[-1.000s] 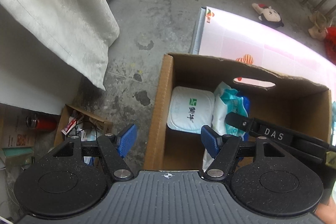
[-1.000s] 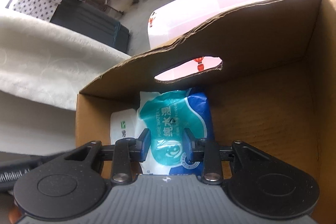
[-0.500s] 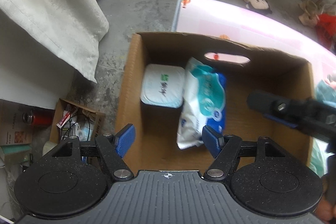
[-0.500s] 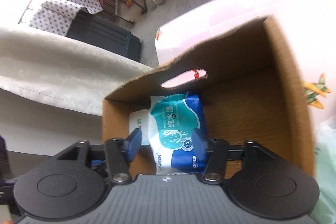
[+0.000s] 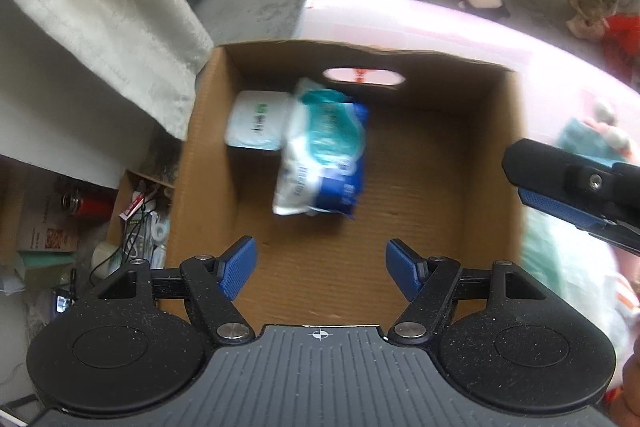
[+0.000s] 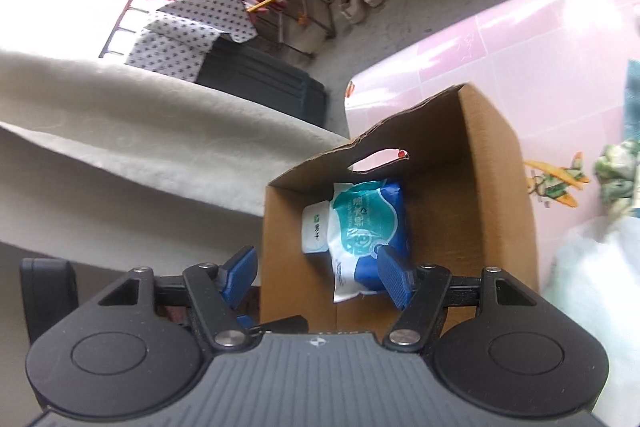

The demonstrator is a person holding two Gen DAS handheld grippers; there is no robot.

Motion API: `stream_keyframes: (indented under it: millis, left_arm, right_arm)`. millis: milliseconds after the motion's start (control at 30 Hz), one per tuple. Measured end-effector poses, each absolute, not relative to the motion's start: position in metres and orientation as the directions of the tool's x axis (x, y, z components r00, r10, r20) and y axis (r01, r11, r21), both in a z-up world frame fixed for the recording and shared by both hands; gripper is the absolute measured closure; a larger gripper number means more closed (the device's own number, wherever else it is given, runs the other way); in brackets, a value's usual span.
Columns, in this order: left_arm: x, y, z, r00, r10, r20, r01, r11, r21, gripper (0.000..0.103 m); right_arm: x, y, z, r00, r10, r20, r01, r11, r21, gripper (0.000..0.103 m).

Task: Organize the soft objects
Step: 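Grasp the blue bandage box with the right tool and lift it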

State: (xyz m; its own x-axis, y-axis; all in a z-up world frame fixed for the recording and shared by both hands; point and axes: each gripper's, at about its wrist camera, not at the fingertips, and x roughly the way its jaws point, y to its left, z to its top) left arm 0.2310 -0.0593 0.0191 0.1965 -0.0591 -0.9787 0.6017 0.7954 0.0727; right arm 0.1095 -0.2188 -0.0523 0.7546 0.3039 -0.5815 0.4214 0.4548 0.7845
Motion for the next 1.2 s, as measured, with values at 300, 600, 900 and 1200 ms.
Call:
stream_keyframes:
  millis: [300, 600, 900, 1200]
  left_arm:
    - [0.143, -0.121, 0.049, 0.196, -0.116, -0.974, 0.659, 0.751, 0.043, 0.031]
    - [0.077, -0.189, 0.046, 0.16, -0.129, -0.979, 0.703, 0.71, 0.022, 0.031]
    - [0.056, -0.248, 0.029, 0.217, -0.131, -0.967, 0.688, 0.724, 0.056, 0.031]
    - [0.07, -0.254, 0.004, 0.208, -0.147, -0.967, 0.658, 0.753, 0.027, 0.037]
  right_arm:
    - [-0.007, -0.283, -0.013, 0.754, 0.275, -0.597, 0.437, 0.469, 0.768, 0.054]
    - [-0.114, -0.363, -0.026, 0.729, 0.179, -0.66, 0.571, 0.372, 0.732, 0.054]
    - [-0.101, -0.418, -0.07, 0.733, 0.204, -0.649, 0.596, 0.267, 0.757, 0.054]
    - [-0.039, -0.424, -0.118, 0.688, 0.307, -0.658, 0.627, 0.206, 0.752, 0.058]
